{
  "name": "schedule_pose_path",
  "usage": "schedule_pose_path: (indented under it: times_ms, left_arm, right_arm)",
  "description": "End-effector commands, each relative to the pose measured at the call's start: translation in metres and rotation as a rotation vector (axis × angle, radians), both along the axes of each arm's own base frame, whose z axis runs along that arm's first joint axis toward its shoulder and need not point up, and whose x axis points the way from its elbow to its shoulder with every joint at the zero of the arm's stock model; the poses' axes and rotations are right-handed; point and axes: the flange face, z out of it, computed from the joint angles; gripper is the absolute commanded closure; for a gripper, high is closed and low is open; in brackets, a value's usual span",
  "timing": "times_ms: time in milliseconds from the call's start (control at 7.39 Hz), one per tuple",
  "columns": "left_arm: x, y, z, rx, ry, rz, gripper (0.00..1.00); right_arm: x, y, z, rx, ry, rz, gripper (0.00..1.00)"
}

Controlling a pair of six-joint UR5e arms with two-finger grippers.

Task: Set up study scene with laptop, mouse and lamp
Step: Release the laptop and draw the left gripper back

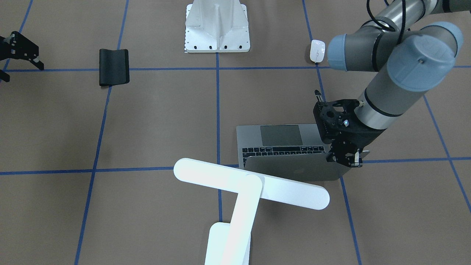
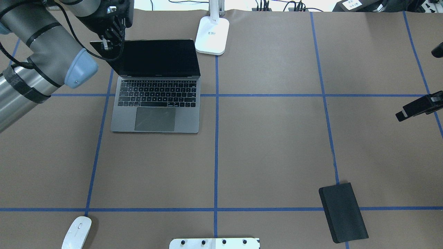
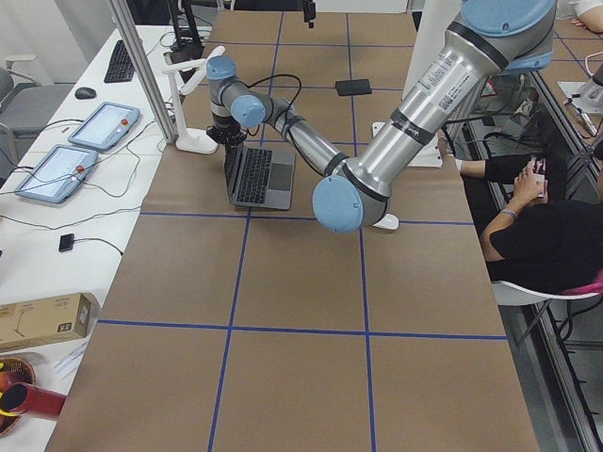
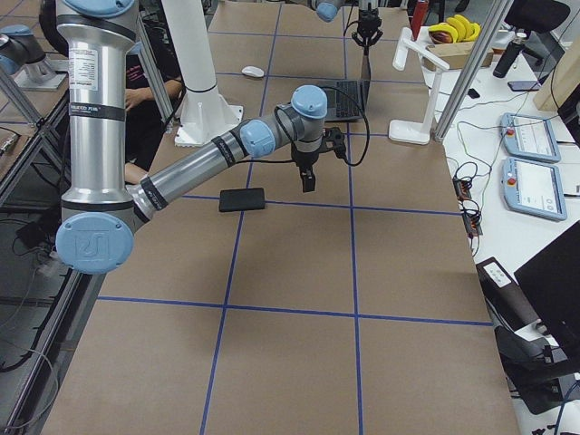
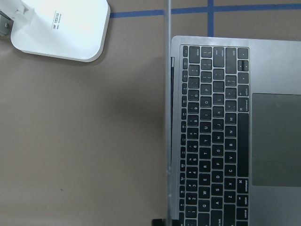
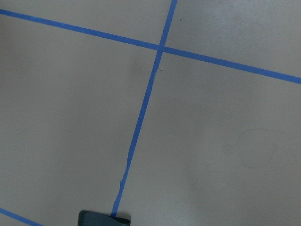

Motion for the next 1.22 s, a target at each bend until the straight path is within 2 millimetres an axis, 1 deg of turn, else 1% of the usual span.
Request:
schedule_pose_path:
  times_ms: [0,135,270,406,541,676,811,947,1082]
  left_arm:
    - [0.002,0.0,0.0,0.006,0.004,0.003,0.76]
    - [0.001,0.0,0.0,0.004,0.006,0.0,0.05]
    - [-0.001,0.005,-0.01,-0.022,0.028,-0.032,0.01]
    - [-0.009,0.015,-0.023,-0.06,0.061,-0.079,0.01]
    - [-0.023,0.026,-0.035,-0.062,0.086,-0.104,0.0]
    - [-0.032,0.034,-0.032,-0.093,0.101,-0.137,0.0]
    - [-0.047,0.055,-0.029,-0.152,0.132,-0.195,0.0]
    - [-0.065,0.084,-0.014,-0.235,0.157,-0.257,0.0]
    - [-0.082,0.112,0.012,-0.381,0.175,-0.354,0.0]
  right_arm:
    - [0.0,0.0,0.001,-0.003,0.001,0.0,0.0]
    - [-0.001,-0.001,0.002,-0.004,0.002,-0.002,0.0]
    - [-0.001,-0.002,0.001,-0.003,0.001,0.0,0.0]
    - [-0.001,-0.002,0.0,-0.008,-0.002,0.0,0.0]
    - [-0.004,-0.001,-0.003,-0.041,-0.018,0.011,0.0]
    - [-0.02,0.001,-0.009,-0.09,-0.025,0.018,0.0]
    - [-0.047,0.006,-0.016,-0.125,-0.02,0.0,0.0]
    - [-0.079,0.02,-0.017,-0.172,-0.006,-0.033,0.0]
    - [-0.109,0.034,-0.016,-0.234,0.014,-0.048,0.0]
